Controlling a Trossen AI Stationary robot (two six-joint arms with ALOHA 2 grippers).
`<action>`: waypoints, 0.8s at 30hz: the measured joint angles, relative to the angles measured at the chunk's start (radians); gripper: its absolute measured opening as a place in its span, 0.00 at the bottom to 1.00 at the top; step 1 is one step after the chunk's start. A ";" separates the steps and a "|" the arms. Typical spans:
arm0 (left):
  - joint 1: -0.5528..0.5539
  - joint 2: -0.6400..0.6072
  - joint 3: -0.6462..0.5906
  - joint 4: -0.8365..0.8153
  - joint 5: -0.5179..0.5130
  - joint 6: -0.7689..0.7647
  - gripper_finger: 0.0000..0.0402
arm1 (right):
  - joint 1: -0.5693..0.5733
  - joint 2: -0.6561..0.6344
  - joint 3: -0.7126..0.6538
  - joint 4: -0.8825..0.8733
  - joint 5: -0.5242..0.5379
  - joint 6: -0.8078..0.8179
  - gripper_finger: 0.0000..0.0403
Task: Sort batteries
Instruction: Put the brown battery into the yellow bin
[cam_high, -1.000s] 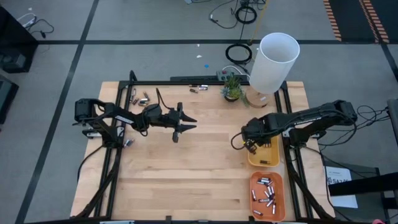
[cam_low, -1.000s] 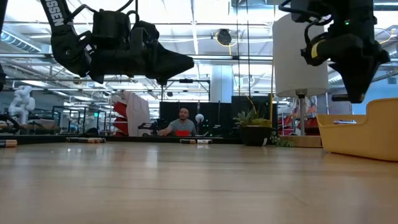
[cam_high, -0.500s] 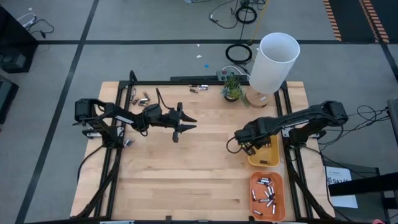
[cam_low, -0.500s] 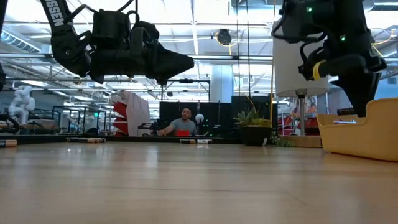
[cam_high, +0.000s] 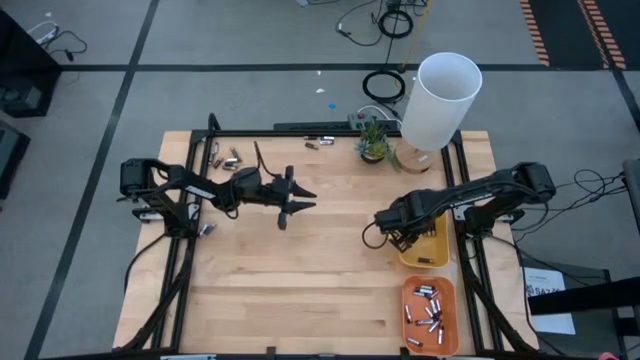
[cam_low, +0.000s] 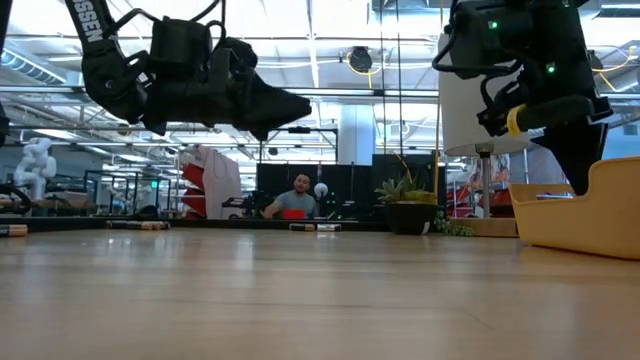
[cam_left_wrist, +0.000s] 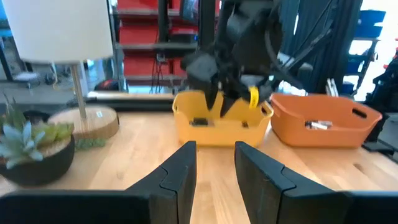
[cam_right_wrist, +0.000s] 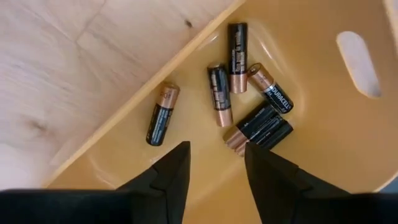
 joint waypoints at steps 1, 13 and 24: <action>0.001 -0.008 0.001 -0.033 0.002 0.000 0.30 | 0.000 -0.006 0.000 0.000 0.005 0.009 0.36; -0.105 -0.310 0.264 -1.312 -0.298 -0.086 0.30 | 0.093 -0.129 0.000 0.181 0.465 -0.069 0.34; -0.116 -0.308 0.308 -2.157 -0.462 -0.609 0.30 | 0.119 -0.091 0.000 0.898 0.581 -0.702 0.34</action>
